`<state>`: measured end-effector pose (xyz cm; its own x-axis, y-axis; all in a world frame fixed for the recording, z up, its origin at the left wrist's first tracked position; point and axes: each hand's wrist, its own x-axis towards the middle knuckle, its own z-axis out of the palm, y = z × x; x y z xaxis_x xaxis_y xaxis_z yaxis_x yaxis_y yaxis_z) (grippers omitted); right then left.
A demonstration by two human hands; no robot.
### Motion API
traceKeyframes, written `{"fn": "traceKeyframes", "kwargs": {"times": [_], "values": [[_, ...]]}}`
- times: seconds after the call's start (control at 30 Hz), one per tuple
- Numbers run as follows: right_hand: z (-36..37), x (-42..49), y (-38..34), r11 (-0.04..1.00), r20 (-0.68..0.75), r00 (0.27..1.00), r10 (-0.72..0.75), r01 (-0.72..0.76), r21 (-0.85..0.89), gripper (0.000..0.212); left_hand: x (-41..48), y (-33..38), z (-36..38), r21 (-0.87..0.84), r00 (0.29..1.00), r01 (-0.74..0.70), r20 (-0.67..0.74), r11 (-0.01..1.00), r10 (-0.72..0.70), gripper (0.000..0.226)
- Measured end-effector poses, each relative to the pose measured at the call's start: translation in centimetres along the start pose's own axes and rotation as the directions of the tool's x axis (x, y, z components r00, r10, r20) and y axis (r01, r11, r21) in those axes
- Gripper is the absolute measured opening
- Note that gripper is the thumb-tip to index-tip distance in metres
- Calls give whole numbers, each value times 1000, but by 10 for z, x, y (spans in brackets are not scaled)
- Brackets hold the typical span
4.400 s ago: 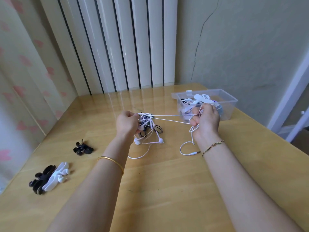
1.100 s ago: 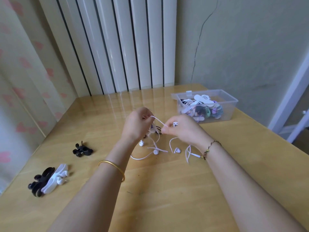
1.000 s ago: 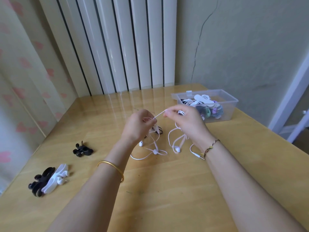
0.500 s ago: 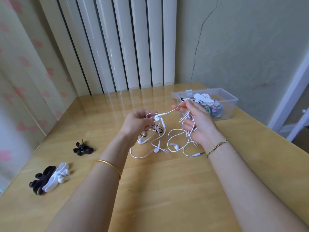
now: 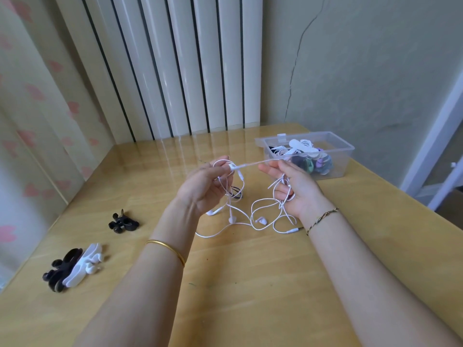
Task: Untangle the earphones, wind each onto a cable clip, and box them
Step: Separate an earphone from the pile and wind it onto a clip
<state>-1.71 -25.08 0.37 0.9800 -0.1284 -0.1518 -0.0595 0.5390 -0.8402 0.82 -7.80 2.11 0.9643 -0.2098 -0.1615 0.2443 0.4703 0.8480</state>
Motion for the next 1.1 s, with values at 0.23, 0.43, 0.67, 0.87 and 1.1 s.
{"fn": "traceKeyframes", "kwargs": {"times": [0.23,0.43,0.67,0.87,1.1], "values": [[-6,-2,-4,997,17,1000,-10,9,82,25,4,-4,1,-2,996,-55,-63,998,55,21],[-17,-8,-22,990,34,997,-66,61,124,25,10,-12,-7,734,941,-83,-165,674,295,28],[-25,-12,-33,984,4,999,-46,45,173,27,-9,-13,20,996,883,-27,-16,85,469,38],[-22,-16,-41,944,-89,995,-39,66,324,24,-28,-32,52,984,986,-141,130,-106,-100,21],[-33,-17,-38,932,-237,971,-42,123,340,20,-19,-80,57,947,997,-68,71,-313,-2,13]]}}
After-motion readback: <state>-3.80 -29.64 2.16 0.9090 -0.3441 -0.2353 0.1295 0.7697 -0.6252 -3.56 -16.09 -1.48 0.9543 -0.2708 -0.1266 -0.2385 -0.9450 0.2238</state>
